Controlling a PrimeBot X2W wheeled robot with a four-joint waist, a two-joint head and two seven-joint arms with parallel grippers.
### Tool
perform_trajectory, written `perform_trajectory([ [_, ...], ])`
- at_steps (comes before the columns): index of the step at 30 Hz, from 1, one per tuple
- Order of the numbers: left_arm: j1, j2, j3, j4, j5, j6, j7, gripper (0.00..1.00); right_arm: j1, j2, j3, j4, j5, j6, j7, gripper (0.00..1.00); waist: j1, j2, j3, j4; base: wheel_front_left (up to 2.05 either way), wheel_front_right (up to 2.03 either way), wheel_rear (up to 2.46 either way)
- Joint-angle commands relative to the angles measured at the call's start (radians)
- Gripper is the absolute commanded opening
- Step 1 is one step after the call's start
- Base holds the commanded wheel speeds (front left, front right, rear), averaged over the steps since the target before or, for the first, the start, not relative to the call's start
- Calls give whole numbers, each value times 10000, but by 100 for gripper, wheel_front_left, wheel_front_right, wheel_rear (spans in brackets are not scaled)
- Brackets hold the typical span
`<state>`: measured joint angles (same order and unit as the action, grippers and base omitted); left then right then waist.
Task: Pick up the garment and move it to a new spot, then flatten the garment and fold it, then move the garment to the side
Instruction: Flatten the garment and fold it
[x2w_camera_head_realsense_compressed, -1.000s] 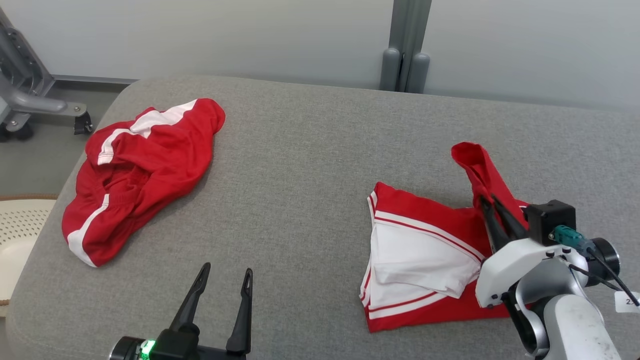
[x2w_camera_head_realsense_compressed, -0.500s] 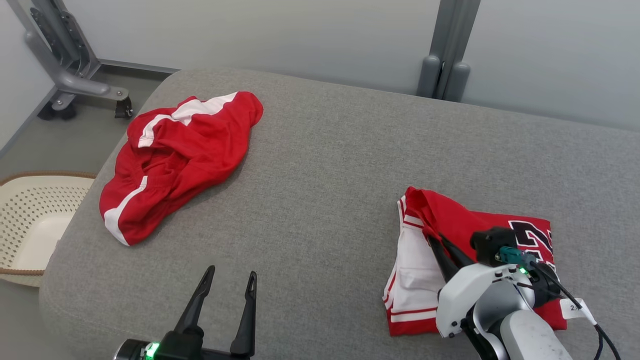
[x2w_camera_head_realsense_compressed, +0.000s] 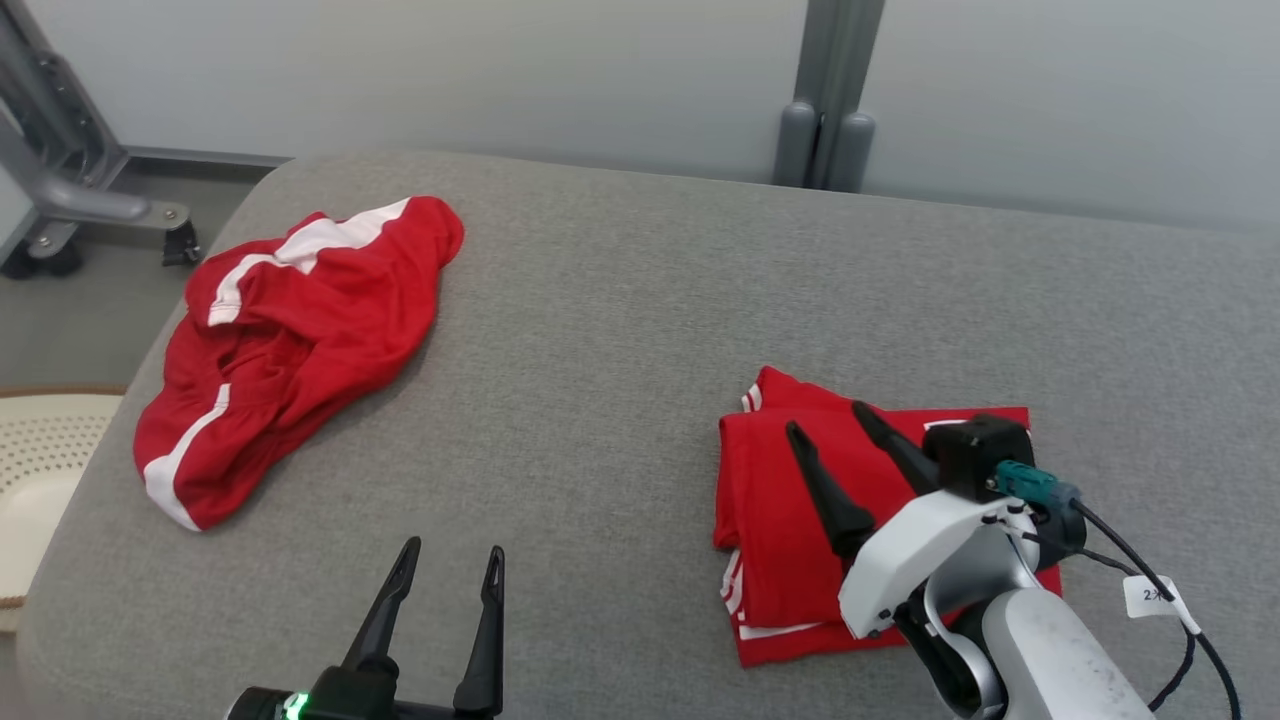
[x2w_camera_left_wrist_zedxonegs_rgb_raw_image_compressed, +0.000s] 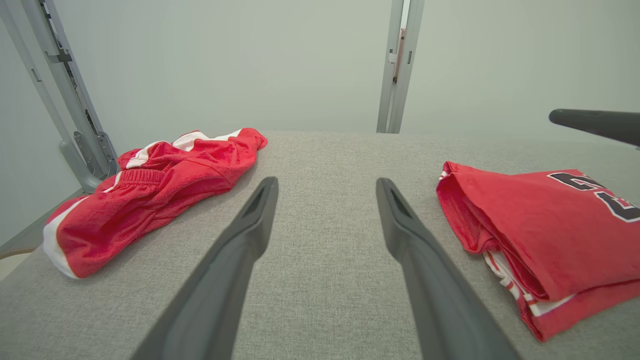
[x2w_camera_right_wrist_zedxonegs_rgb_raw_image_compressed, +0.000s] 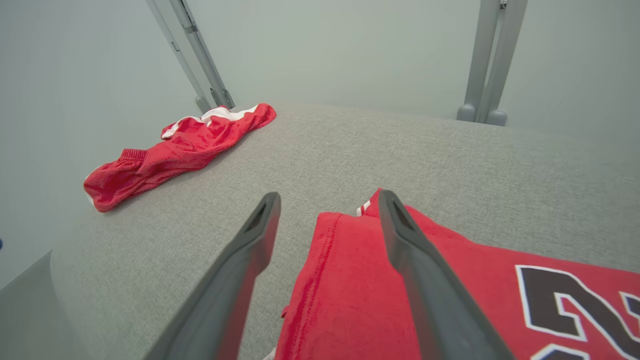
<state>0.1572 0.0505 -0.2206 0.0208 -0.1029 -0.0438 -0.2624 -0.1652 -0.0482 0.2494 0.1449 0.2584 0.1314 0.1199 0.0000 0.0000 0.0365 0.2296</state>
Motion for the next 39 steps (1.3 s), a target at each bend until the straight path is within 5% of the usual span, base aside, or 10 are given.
perform_trajectory([
  [1,87,3,35,-52,62,33,-34,100,-71,-41,-131,-174,-77,-14,-165,100,0,0,-73,-658,0,0,0],
  [8,34,6,171,-178,95,89,-32,100,39,-211,-522,-270,-421,-21,-1211,100,0,0,-238,-1824,0,0,0],
  [16,61,6,455,-310,-52,224,-32,100,325,-1343,15,629,128,-10,-3434,100,0,0,-549,-2697,0,0,0],
  [22,309,8,623,-347,-477,427,-32,100,637,-1658,-85,967,400,-11,-3860,100,0,0,-995,-2853,0,0,0],
  [39,1001,7,1030,-497,-845,679,-32,100,2405,-1261,-431,174,559,-14,-3853,100,0,0,-1351,-2745,0,0,0],
])
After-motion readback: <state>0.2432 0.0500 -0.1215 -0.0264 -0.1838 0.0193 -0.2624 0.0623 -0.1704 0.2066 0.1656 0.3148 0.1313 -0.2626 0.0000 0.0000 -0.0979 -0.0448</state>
